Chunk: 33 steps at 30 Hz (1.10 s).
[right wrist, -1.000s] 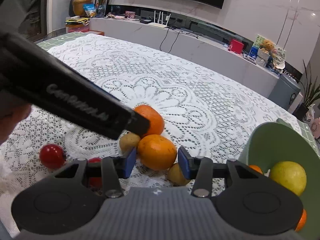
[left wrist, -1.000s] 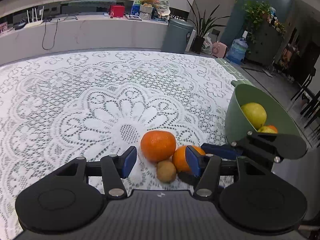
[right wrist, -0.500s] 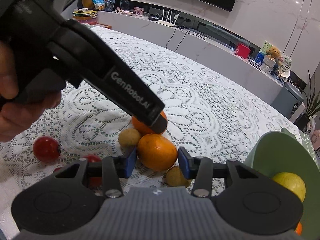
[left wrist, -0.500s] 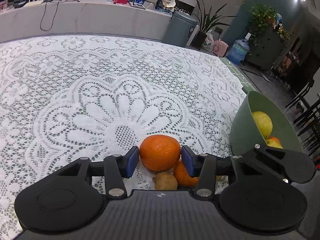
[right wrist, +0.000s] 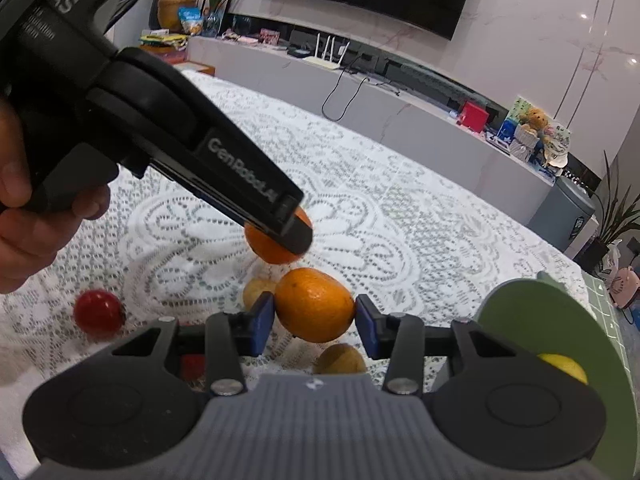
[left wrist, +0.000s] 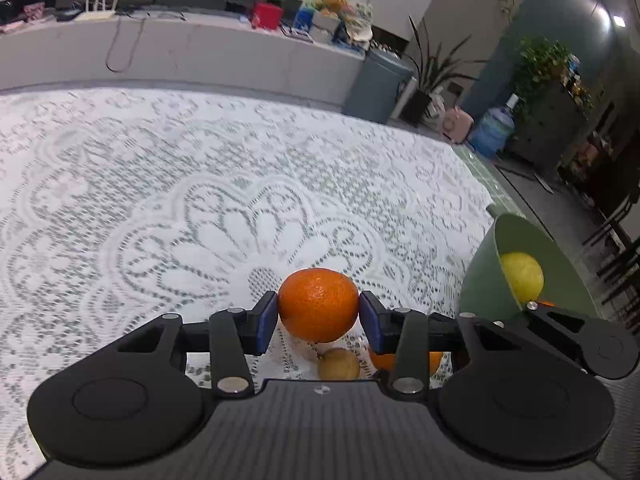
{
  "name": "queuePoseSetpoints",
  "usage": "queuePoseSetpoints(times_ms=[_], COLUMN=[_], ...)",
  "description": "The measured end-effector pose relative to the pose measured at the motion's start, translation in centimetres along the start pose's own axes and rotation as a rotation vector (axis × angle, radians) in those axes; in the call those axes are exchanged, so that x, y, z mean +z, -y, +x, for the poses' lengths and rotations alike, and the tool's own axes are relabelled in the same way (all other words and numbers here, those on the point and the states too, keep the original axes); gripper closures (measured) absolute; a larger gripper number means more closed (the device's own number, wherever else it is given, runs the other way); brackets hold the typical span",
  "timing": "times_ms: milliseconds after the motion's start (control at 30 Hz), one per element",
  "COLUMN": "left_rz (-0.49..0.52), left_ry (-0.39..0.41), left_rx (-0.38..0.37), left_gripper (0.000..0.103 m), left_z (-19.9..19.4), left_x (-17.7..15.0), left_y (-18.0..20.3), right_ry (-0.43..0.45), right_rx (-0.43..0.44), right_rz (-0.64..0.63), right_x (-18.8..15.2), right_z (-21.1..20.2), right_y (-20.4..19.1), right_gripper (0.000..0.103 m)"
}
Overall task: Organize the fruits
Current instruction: 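Grasp an orange with the right tool while the left tool grasps the other orange, then carry both oranges over the green colander with both tools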
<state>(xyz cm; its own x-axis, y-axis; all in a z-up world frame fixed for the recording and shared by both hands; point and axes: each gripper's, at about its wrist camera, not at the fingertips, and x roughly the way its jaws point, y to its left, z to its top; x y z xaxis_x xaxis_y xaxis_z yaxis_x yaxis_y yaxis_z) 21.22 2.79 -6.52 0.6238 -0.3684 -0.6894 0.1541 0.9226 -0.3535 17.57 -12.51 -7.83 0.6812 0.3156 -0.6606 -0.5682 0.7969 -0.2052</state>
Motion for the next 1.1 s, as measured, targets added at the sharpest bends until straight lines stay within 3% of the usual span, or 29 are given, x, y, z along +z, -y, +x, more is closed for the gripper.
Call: queuePoseSetpoints(times_ms=[500,800,1100], left_rz=[0.06,0.132,0.222], left_ry=[0.089,0.082,0.049], left_rx=[-0.022,-0.076,-0.124], left_gripper=[0.053,0.053,0.053], left_z=[-5.2,-5.6,-4.1], left_x=[0.2,-0.3,-0.6], left_y=[4.2,8.3,12.5], right_ry=[0.085,0.049,-0.011], right_rx=[-0.056,-0.157,-0.203], right_rz=[0.151,0.229,0.293], right_x=[0.5,-1.7,-3.9], right_z=[-7.5,-11.0,-12.6], right_y=[2.7,6.7,10.2], right_gripper=[0.062,0.062,0.062])
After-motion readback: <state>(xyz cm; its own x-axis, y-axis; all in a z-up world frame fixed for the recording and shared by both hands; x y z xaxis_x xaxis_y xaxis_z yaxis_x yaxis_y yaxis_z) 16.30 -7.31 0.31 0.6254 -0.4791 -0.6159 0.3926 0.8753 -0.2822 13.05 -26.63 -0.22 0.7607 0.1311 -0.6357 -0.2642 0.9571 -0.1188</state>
